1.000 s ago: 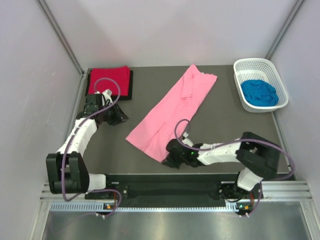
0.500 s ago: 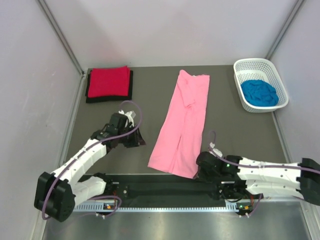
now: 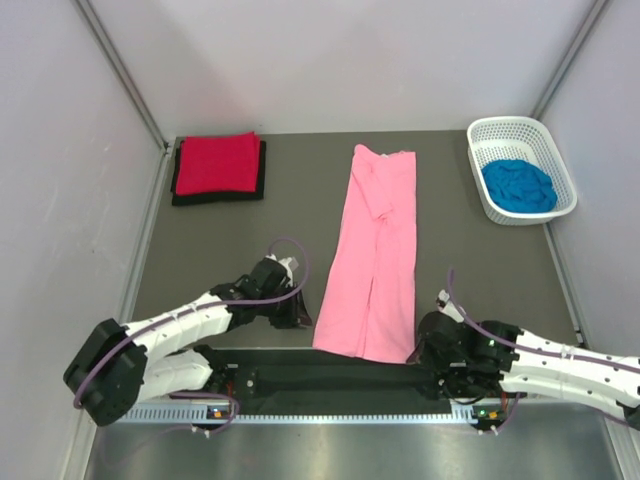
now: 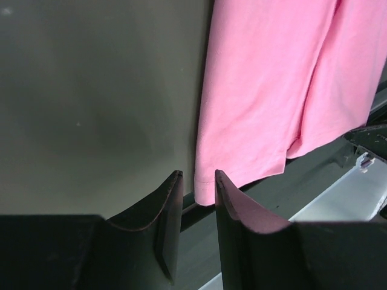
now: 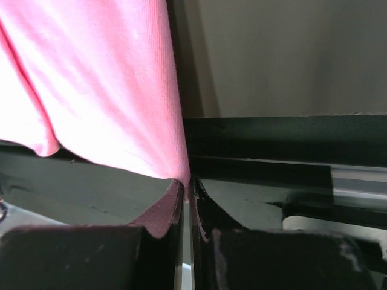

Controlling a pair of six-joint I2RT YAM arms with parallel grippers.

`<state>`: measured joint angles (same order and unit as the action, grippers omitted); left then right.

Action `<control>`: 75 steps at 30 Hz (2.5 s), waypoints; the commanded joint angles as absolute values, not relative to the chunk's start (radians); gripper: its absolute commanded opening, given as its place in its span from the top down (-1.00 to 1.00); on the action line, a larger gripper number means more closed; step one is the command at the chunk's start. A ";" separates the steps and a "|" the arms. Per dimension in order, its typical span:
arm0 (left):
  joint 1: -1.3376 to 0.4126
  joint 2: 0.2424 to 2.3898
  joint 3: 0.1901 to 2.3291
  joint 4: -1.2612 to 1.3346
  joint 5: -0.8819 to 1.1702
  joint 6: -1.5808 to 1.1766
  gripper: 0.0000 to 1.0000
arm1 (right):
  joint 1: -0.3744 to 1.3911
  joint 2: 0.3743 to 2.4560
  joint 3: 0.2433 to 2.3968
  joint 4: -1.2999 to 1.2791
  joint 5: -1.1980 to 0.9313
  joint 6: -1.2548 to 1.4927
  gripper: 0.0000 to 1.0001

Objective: Fold and stack the t-shirts
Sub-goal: Fold the tshirt

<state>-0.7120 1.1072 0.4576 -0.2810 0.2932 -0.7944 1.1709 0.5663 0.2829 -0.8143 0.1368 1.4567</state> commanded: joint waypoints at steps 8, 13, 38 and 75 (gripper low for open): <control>-0.857 1.200 0.466 -0.183 0.170 -0.893 0.34 | 1.187 0.554 0.272 -0.830 0.146 1.416 1.00; -0.919 1.186 0.440 -0.180 0.132 -0.943 0.34 | 1.187 0.522 0.258 -0.834 0.141 1.424 1.00; -1.131 1.140 0.431 -0.169 0.015 -1.192 1.00 | 1.189 0.477 0.330 -0.908 0.186 1.425 1.00; -0.558 1.848 1.250 -0.141 0.281 -0.841 1.00 | 0.473 1.291 0.916 -0.456 0.154 0.459 1.00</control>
<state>-0.5751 1.7935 1.1534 -0.1665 0.2398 -0.8886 0.5232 1.2392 0.8482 -0.5404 0.2222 0.5472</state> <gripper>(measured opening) 0.018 0.014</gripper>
